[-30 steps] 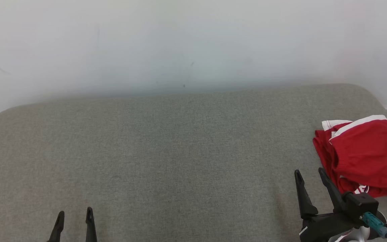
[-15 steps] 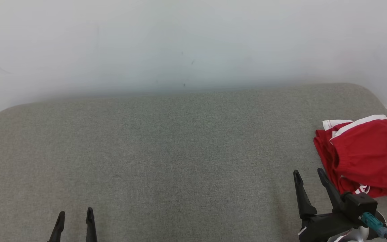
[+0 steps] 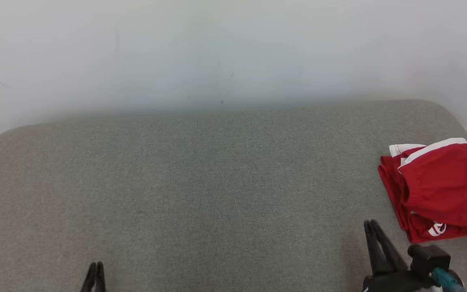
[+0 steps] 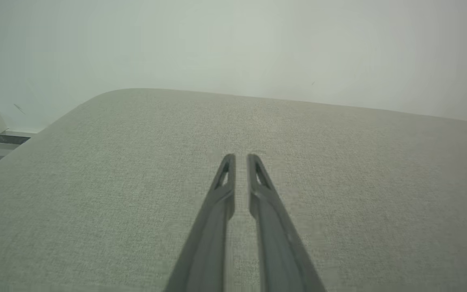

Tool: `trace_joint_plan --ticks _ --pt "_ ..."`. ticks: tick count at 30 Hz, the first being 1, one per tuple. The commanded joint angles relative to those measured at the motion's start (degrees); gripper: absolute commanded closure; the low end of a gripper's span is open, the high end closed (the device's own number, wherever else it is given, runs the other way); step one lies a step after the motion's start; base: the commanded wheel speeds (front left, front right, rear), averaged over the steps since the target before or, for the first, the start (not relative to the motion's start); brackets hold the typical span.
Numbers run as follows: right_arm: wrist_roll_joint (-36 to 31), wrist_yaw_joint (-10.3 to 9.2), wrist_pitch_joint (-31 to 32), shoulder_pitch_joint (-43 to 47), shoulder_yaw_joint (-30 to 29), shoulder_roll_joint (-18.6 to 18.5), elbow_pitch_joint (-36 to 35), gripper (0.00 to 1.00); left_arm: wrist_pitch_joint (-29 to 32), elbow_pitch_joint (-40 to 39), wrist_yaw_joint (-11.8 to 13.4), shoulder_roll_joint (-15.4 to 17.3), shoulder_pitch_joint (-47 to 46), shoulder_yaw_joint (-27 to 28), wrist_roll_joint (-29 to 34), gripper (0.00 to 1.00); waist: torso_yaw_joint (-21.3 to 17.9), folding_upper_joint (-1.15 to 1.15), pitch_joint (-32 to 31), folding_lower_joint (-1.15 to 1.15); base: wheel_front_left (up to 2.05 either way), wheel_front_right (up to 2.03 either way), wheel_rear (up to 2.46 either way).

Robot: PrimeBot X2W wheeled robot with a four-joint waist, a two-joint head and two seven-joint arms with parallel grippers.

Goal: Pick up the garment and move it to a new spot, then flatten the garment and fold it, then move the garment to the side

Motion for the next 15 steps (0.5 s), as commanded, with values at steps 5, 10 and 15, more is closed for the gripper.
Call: trace_joint_plan --ticks 5,10,15 --pt "2.4 -0.01 0.8 1.3 -0.4 0.5 1.1 1.0 1.1 1.8 -0.2 -0.2 -0.4 0.3 -2.5 1.0 0.0 0.0 0.0 0.0 0.0 0.0 0.0" --pt "7.5 -0.01 2.3 1.2 -1.4 0.8 0.3 1.0 2.5 1.9 -0.5 -0.1 -1.3 0.5 -8.3 1.0 0.1 0.0 0.1 0.0 0.0 0.0 0.0" --pt "12.5 -0.01 3.6 1.2 -2.2 1.2 -0.5 1.0 3.8 1.8 -0.9 -0.1 -2.0 0.6 -13.8 1.0 0.1 0.0 0.2 0.0 0.0 0.0 0.0"
